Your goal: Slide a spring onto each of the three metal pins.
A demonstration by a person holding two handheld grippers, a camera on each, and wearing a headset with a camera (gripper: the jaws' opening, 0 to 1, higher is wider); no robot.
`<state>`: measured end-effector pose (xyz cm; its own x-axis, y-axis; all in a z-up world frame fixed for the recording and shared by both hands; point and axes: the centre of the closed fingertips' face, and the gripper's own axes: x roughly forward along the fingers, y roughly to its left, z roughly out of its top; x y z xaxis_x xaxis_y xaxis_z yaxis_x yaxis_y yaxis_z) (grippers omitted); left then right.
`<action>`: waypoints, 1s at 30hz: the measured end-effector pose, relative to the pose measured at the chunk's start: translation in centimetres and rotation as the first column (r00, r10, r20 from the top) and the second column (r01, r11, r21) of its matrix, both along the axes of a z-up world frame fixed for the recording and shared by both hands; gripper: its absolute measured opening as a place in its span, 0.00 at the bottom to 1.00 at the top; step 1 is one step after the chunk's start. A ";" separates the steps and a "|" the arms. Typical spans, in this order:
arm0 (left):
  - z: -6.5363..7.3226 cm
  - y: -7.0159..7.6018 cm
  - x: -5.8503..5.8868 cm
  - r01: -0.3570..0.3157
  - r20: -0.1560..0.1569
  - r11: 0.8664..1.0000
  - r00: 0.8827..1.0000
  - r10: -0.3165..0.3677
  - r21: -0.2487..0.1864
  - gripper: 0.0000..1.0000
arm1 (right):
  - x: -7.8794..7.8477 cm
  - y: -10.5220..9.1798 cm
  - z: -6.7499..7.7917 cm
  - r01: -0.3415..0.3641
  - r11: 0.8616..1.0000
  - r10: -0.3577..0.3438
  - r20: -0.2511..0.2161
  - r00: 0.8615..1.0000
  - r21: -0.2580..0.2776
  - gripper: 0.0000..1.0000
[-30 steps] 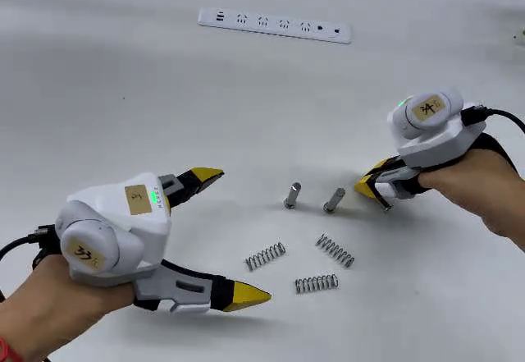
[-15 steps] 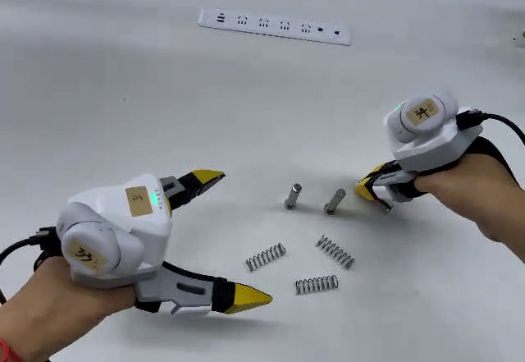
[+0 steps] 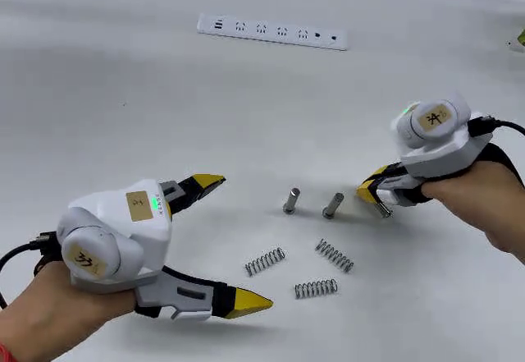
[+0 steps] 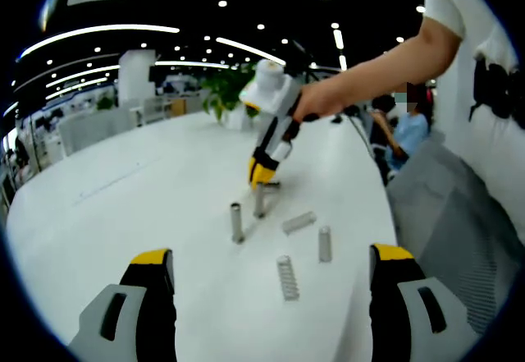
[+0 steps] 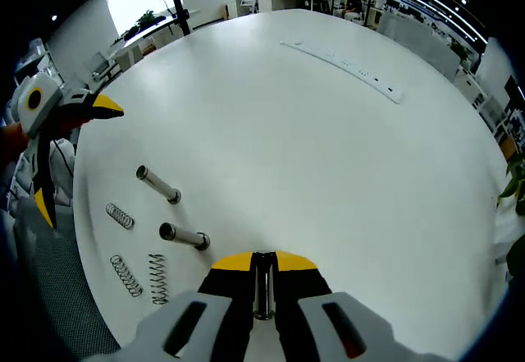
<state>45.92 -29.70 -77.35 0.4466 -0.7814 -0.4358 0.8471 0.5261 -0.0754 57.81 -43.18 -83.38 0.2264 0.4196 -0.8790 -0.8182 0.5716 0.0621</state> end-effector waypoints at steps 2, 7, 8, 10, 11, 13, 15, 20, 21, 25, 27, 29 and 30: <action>0.0 0.0 0.0 0.001 0.000 1.000 1.000 -0.001 0.002 1.00 | 0.1 0.0 0.0 0.001 1.000 -0.001 0.003 1.000 0.006 0.09; 0.1 -0.1 -0.1 0.003 0.002 1.000 1.000 -0.003 0.001 1.00 | -0.6 -0.1 0.8 0.004 1.000 -0.005 0.018 1.000 0.019 0.09; 0.1 -0.1 -0.1 0.002 0.003 1.000 1.000 -0.002 0.000 1.00 | -0.8 -0.1 1.1 0.006 1.000 -0.007 0.021 1.000 0.024 0.09; 0.1 -0.1 -0.1 0.003 0.004 1.000 1.000 -0.003 0.003 1.00 | -1.0 -0.2 1.3 0.007 1.000 -0.008 0.026 1.000 0.027 0.09; 0.1 -0.1 -0.1 0.003 0.002 1.000 1.000 -0.003 0.002 1.00 | -1.1 -0.3 1.5 0.010 0.999 -0.010 0.029 1.000 0.031 0.09; 0.1 -0.2 -0.2 0.003 0.003 1.000 1.000 -0.003 0.001 1.00 | -1.3 -0.4 1.8 0.013 0.999 -0.014 0.036 0.999 0.037 0.09; 0.1 -0.2 -0.2 0.003 0.002 1.000 1.000 -0.003 0.001 1.00 | -1.5 -0.5 2.1 0.017 0.999 -0.019 0.043 0.999 0.044 0.09; 0.1 -0.2 -0.3 0.006 0.001 1.000 1.000 -0.006 0.003 1.00 | -1.5 -1.0 2.5 0.025 0.998 -0.029 0.056 0.998 0.060 0.09; 0.1 -0.3 -0.3 0.006 0.001 1.000 1.000 -0.006 0.004 1.00 | -1.6 -1.1 2.6 0.026 0.998 -0.030 0.058 0.998 0.062 0.09; 0.1 -0.4 -0.3 0.009 0.001 1.000 1.000 -0.009 0.004 1.00 | -1.9 -1.4 2.9 0.038 0.996 -0.043 0.067 0.997 0.075 0.09; 0.1 -0.4 -0.3 0.011 0.002 1.000 1.000 -0.011 0.005 1.00 | -2.1 -1.5 3.1 0.042 0.996 -0.048 0.070 0.996 0.079 0.09; 0.1 -0.5 -0.3 0.011 0.001 1.000 1.000 -0.011 0.003 1.00 | -2.2 -1.7 3.2 0.049 0.995 -0.055 0.074 0.996 0.085 0.09; 0.2 -0.5 -0.3 0.012 0.002 1.000 1.000 -0.012 0.004 1.00 | -2.3 -1.9 3.3 0.054 0.995 -0.060 0.076 0.995 0.088 0.09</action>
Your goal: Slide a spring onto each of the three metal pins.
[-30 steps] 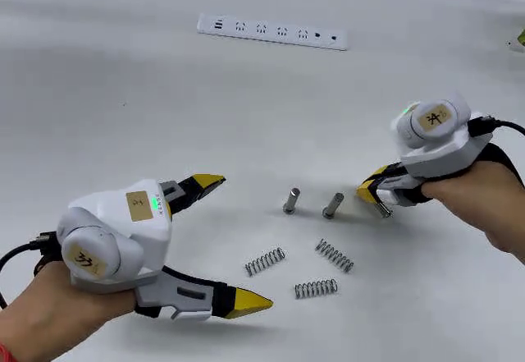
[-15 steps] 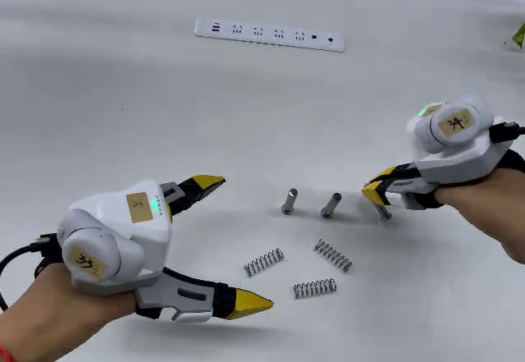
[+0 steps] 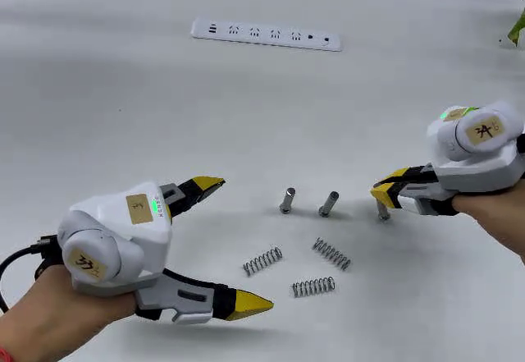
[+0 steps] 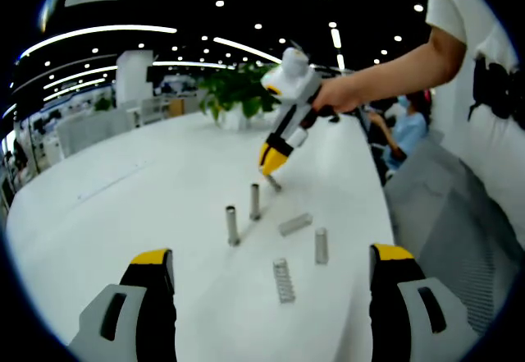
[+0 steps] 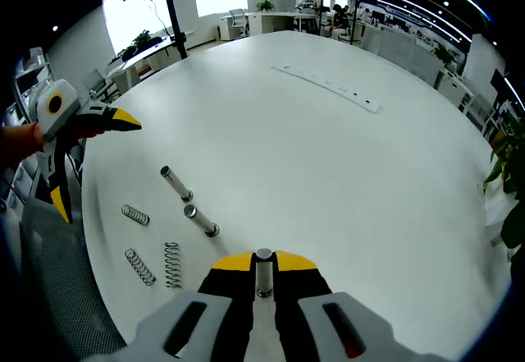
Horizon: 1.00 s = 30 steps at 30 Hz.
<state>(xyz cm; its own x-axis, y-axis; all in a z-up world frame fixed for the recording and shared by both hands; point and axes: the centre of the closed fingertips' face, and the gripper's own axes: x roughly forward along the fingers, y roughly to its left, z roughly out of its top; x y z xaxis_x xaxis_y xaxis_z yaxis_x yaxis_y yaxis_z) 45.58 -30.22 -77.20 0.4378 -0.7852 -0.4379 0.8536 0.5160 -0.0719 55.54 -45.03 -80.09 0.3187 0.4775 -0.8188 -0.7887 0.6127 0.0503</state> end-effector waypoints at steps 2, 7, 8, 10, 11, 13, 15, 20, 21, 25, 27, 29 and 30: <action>0.0 -0.1 0.0 0.003 0.000 1.000 1.000 -0.003 0.002 1.00 | -0.2 -0.2 0.1 0.008 1.000 -0.008 0.004 1.000 0.008 0.09; 0.0 -0.2 -0.1 0.006 -0.001 1.000 1.000 -0.006 0.001 1.00 | -0.3 -0.6 0.2 0.021 1.000 -0.021 0.010 1.000 0.019 0.09; 0.1 -0.3 -0.1 0.008 -0.001 1.000 1.000 -0.008 0.001 1.00 | -0.2 -0.9 0.1 0.024 0.999 -0.025 0.013 1.000 0.022 0.09; 0.1 -0.4 -0.2 0.010 0.000 1.000 1.000 -0.010 0.002 1.00 | -0.3 -1.0 0.2 0.032 0.999 -0.033 0.015 0.999 0.027 0.09; 0.1 -0.4 -0.2 0.010 0.000 1.000 1.000 -0.010 0.003 1.00 | -0.3 -1.0 0.2 0.034 0.999 -0.034 0.016 0.999 0.030 0.09; 0.1 -0.5 -0.2 0.013 -0.002 1.000 1.000 -0.013 0.004 1.00 | -0.5 -1.1 0.3 0.038 0.999 -0.039 0.020 0.999 0.034 0.09; 0.1 -0.6 -0.3 0.016 -0.002 1.000 1.000 -0.016 0.005 1.00 | -0.7 -1.3 0.4 0.040 0.998 -0.041 0.024 0.999 0.038 0.09; 0.0 -0.8 -0.4 0.023 -0.004 1.000 1.000 -0.023 0.008 1.00 | -1.0 -1.6 0.5 0.057 0.997 -0.058 0.029 0.998 0.051 0.09; 0.0 -0.9 -0.4 0.024 -0.004 1.000 1.000 -0.024 0.009 1.00 | -1.0 -1.6 0.5 0.058 0.997 -0.060 0.030 0.998 0.053 0.09; 0.0 -1.1 -0.4 0.028 -0.004 1.000 1.000 -0.028 0.008 1.00 | -1.1 -1.8 0.5 0.065 0.996 -0.068 0.037 0.997 0.061 0.09; 0.0 -1.1 -0.4 0.030 -0.003 1.000 1.000 -0.030 0.010 1.00 | -1.2 -1.9 0.5 0.066 0.996 -0.069 0.042 0.997 0.063 0.09; 0.0 -1.2 -0.4 0.030 -0.004 1.000 1.000 -0.030 0.008 1.00 | -1.2 -1.9 0.4 0.071 0.995 -0.074 0.044 0.996 0.068 0.09; 0.0 -1.2 -0.4 0.032 -0.004 0.999 0.999 -0.032 0.010 1.00 | -1.0 -2.1 0.3 0.073 0.995 -0.076 0.044 0.996 0.070 0.09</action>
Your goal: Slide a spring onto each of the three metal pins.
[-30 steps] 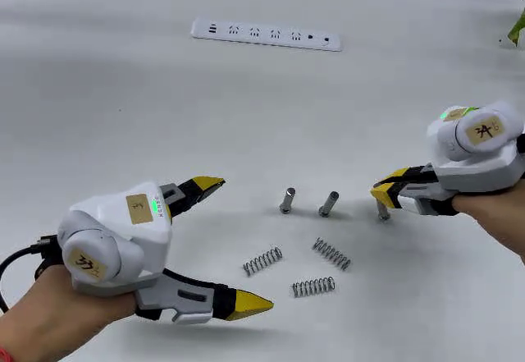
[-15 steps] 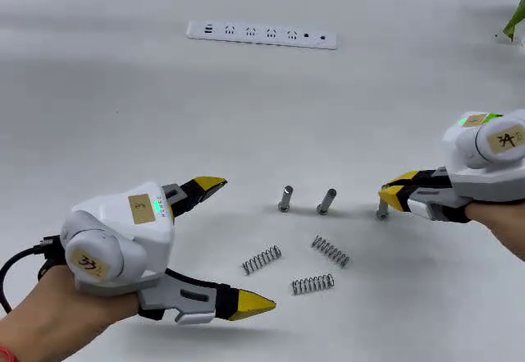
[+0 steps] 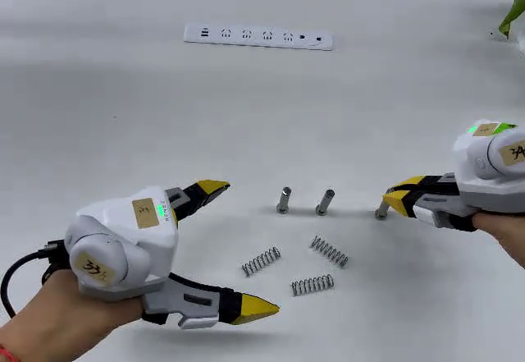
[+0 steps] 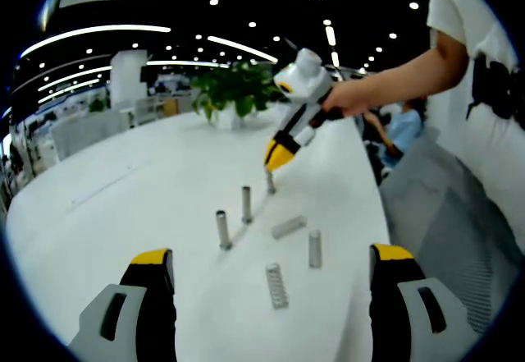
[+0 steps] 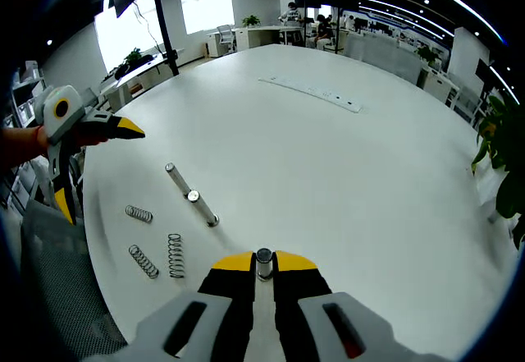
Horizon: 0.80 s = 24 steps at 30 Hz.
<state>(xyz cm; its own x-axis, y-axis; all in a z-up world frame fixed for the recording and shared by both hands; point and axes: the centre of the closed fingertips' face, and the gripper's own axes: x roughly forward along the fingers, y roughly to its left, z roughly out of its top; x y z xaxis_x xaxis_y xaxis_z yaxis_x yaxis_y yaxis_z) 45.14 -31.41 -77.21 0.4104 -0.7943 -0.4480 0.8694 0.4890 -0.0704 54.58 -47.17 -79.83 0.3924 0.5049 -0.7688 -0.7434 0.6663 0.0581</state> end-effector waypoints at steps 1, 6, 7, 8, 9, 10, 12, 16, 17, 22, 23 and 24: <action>0.0 0.0 0.0 0.002 0.000 1.000 1.000 -0.002 0.002 1.00 | 0.0 0.0 0.0 0.001 1.000 -0.001 0.001 1.000 0.000 0.09; -0.1 -0.1 -0.1 0.005 -0.004 1.000 1.000 -0.005 0.003 1.00 | -0.3 -0.1 0.1 0.003 1.000 -0.003 0.010 1.000 0.006 0.09; -0.1 -0.1 -0.1 0.005 -0.004 1.000 1.000 -0.005 0.003 1.00 | -0.3 -0.1 0.1 0.005 1.000 -0.005 0.011 1.000 0.008 0.09; -0.1 -0.1 -0.1 0.006 -0.004 1.000 1.000 -0.006 0.005 1.00 | -0.4 0.0 0.1 0.008 1.000 -0.008 0.012 1.000 0.013 0.09; -0.1 -0.1 -0.1 0.006 -0.004 1.000 1.000 -0.006 0.005 1.00 | -0.4 0.0 0.1 0.009 1.000 -0.009 0.013 1.000 0.013 0.09; -0.1 -0.1 -0.1 0.006 -0.005 1.000 1.000 -0.006 0.004 1.00 | -0.5 0.0 0.1 0.010 1.000 -0.010 0.016 1.000 0.016 0.09; -0.2 -0.1 -0.1 0.007 -0.005 1.000 1.000 -0.007 0.007 1.00 | -0.3 -0.1 0.0 0.012 1.000 -0.012 0.017 1.000 0.018 0.09; -0.1 -0.2 -0.1 0.009 -0.004 1.000 1.000 -0.009 0.005 1.00 | -0.4 -0.1 0.0 0.014 1.000 -0.015 0.022 1.000 0.024 0.09; -0.1 -0.2 -0.1 0.009 -0.004 1.000 1.000 -0.009 0.004 1.00 | -0.5 0.0 0.1 0.015 1.000 -0.016 0.022 1.000 0.026 0.09; -0.1 -0.3 -0.1 0.009 -0.004 1.000 1.000 -0.009 0.003 1.00 | -0.7 0.3 0.1 0.014 0.999 -0.014 0.022 1.000 0.036 0.09; 0.0 -0.3 -0.1 0.009 -0.004 1.000 1.000 -0.009 0.002 1.00 | -0.8 0.3 0.1 0.012 0.999 -0.013 0.021 1.000 0.036 0.09; 0.0 -0.3 -0.1 0.008 -0.004 1.000 1.000 -0.008 0.001 1.00 | -0.8 0.4 0.1 0.011 0.999 -0.012 0.020 1.000 0.039 0.09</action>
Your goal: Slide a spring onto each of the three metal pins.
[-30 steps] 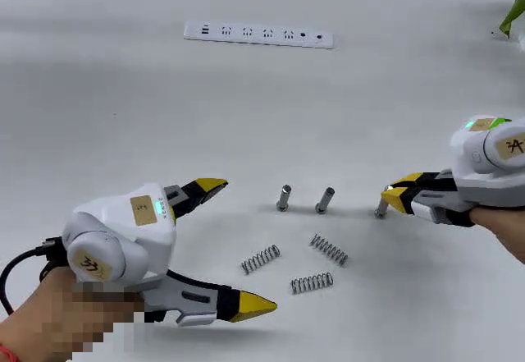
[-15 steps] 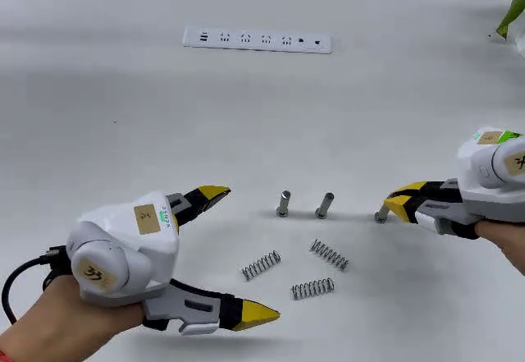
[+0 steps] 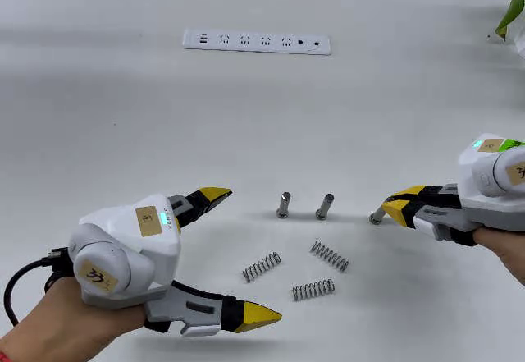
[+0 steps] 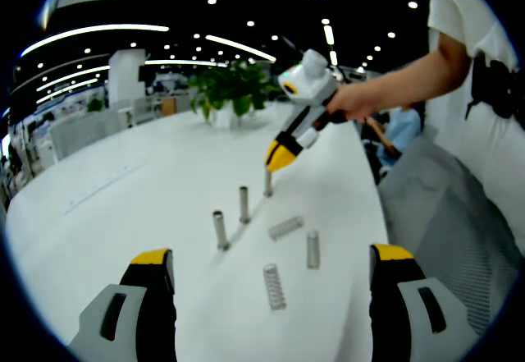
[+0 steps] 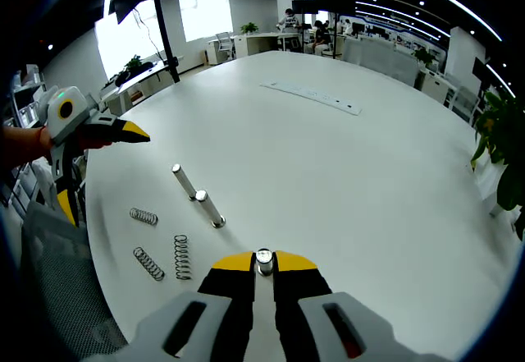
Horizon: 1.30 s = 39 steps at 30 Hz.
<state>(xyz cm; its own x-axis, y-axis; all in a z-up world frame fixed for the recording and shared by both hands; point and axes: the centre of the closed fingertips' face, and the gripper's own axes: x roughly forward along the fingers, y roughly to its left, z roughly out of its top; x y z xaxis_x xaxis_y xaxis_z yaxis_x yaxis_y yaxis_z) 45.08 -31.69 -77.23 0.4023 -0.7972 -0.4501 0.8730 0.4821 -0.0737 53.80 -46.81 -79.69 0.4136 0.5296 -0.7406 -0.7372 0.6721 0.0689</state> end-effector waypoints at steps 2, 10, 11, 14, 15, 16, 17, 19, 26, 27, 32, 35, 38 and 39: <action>0.0 0.0 0.0 0.000 0.000 1.000 1.000 0.000 0.002 1.00 | -0.1 0.1 0.0 -0.003 1.000 0.003 -0.002 1.000 0.004 0.09; 0.1 0.0 0.0 -0.003 0.000 1.000 1.000 0.003 -0.002 1.00 | 0.0 0.2 0.1 -0.010 1.000 0.010 0.006 1.000 0.002 0.10; 0.1 0.0 0.0 -0.003 0.000 1.000 1.000 0.003 -0.003 1.00 | -0.1 0.2 0.1 -0.010 1.000 0.010 0.004 1.000 0.003 0.10; 0.0 0.0 0.0 -0.002 -0.001 1.000 1.000 0.002 -0.003 1.00 | -0.1 0.2 0.2 -0.012 1.000 0.012 0.005 1.000 0.001 0.10; 0.1 0.0 0.0 -0.002 -0.001 1.000 1.000 0.002 -0.003 1.00 | -0.1 0.2 0.2 -0.012 1.000 0.012 0.005 1.000 0.001 0.10; 0.1 -0.1 0.0 -0.002 0.000 1.000 1.000 0.002 -0.004 1.00 | -0.2 0.2 0.2 -0.012 1.000 0.012 0.004 1.000 0.002 0.10; 0.1 -0.1 0.0 -0.003 0.000 1.000 1.000 0.003 -0.005 1.00 | -0.2 0.2 0.2 -0.012 1.000 0.012 0.003 1.000 0.003 0.10; 0.1 -0.1 0.0 -0.003 -0.001 1.000 1.000 0.003 -0.004 1.00 | -0.2 0.2 0.1 -0.014 1.000 0.014 0.005 1.000 0.000 0.10; 0.1 -0.2 0.0 -0.002 -0.001 1.000 1.000 0.002 -0.004 1.00 | -0.3 0.2 0.2 -0.017 1.000 0.017 0.004 1.000 0.002 0.11; 0.1 -0.2 0.0 -0.001 0.000 1.000 1.000 0.001 -0.004 1.00 | -0.3 0.2 0.2 -0.017 1.000 0.017 0.005 1.000 0.001 0.11; 0.2 -0.2 0.0 -0.002 0.002 1.000 1.000 0.002 -0.004 1.00 | -0.1 0.0 0.1 -0.020 1.000 0.020 0.007 1.000 0.001 0.15; 0.1 -0.1 0.0 -0.001 0.002 1.000 1.000 0.001 -0.001 1.00 | -0.1 0.0 0.2 -0.023 1.000 0.023 0.013 1.000 0.003 0.17; 0.1 -0.1 -0.1 0.001 0.002 1.000 1.000 -0.001 0.003 1.00 | -0.2 0.0 0.4 -0.027 1.000 0.027 0.018 0.999 0.004 0.19; 0.1 -0.1 -0.1 0.002 0.003 1.000 1.000 -0.002 0.004 1.00 | -0.3 -0.1 0.6 -0.029 1.000 0.029 0.018 0.999 0.006 0.20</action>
